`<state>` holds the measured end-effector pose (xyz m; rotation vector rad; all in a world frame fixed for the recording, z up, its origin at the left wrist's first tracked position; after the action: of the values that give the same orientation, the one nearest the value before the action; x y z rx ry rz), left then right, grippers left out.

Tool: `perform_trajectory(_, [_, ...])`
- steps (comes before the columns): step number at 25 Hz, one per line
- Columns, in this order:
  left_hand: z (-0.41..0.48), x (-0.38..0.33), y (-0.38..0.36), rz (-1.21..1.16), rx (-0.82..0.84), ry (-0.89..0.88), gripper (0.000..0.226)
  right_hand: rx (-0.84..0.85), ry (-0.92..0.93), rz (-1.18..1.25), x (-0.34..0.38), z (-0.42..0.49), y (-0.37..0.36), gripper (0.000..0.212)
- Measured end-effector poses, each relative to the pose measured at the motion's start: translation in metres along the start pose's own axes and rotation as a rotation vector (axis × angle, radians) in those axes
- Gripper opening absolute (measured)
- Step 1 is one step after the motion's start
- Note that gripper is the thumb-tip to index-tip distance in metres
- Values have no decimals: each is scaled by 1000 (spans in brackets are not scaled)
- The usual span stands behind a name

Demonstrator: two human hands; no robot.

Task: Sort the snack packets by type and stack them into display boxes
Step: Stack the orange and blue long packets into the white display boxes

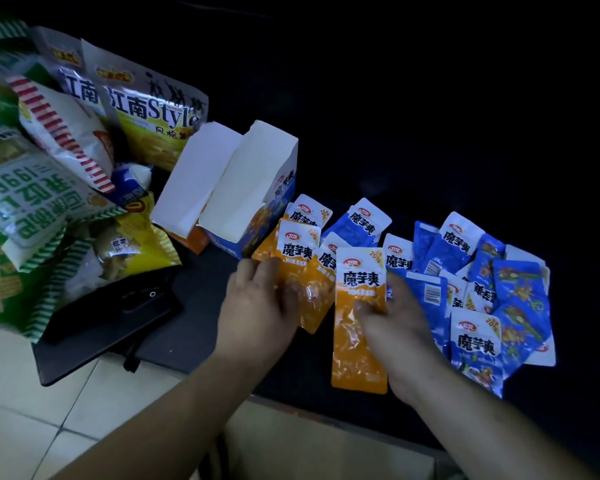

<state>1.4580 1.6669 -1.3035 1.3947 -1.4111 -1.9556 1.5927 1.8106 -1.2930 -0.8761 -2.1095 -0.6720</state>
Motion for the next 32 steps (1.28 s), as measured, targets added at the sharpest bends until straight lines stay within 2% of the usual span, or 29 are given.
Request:
perform_trajectory(2, [14, 5, -3, 154, 85, 83, 58, -51, 13, -26, 1, 2, 8, 71])
perform_trajectory(4, [18, -2, -10, 266, 155, 75, 75, -74, 24, -2, -1, 6, 12, 73])
perform_trajectory(5, [16, -4, -13, 253, 174, 65, 80, -75, 17, 9, -1, 6, 11, 72])
perform_trajectory(7, [10, -2, -17, 83, 197, 97, 86, -49, -10, 27, -3, 8, 8, 69])
perform_trajectory(9, [0, 7, -17, -80, 193, 134, 81, -2, -29, 3, -6, 7, 2, 58])
perform_trajectory(12, [-13, 17, -10, -197, 124, 179, 64, 22, -25, -15, -9, 8, -4, 46])
perform_trajectory(15, [-17, 16, -2, -438, 187, 266, 48, 21, -9, 17, -7, 6, -8, 65])
perform_trajectory(18, [-18, 8, 5, -568, 208, 246, 45, 56, 25, 57, -1, 4, -16, 82])
perform_trajectory(22, [-20, 0, 9, -921, 179, 381, 39, 99, -32, 203, 1, 6, -29, 79])
perform_trajectory(24, [-21, -7, 9, -1007, 186, 413, 44, 143, -21, 222, 3, 6, -36, 71])
perform_trajectory(26, [-28, -16, 5, -1040, 243, 405, 48, 193, 14, 200, 6, 4, -40, 64])
perform_trajectory(28, [-41, -25, -4, -1015, 315, 379, 44, 209, 28, 191, 8, 5, -35, 68])
perform_trajectory(31, [-59, -41, -17, -823, 406, 174, 69, 218, 42, 130, 6, 3, -19, 85])
perform_trajectory(32, [-62, -46, -20, -722, 443, 102, 71, 231, 47, 102, 4, 2, -15, 87])
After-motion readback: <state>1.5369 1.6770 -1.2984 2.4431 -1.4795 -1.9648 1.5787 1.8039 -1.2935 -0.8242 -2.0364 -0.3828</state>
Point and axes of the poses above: each hand's wrist, its own z-axis towards the middle knuckle, its own y-axis out of the back of the hand, x = y × z, the point moved 5 cm from there along z, towards the middle knuckle, and after that the axes turned 9 degrees about z, right-handed, at the moved point
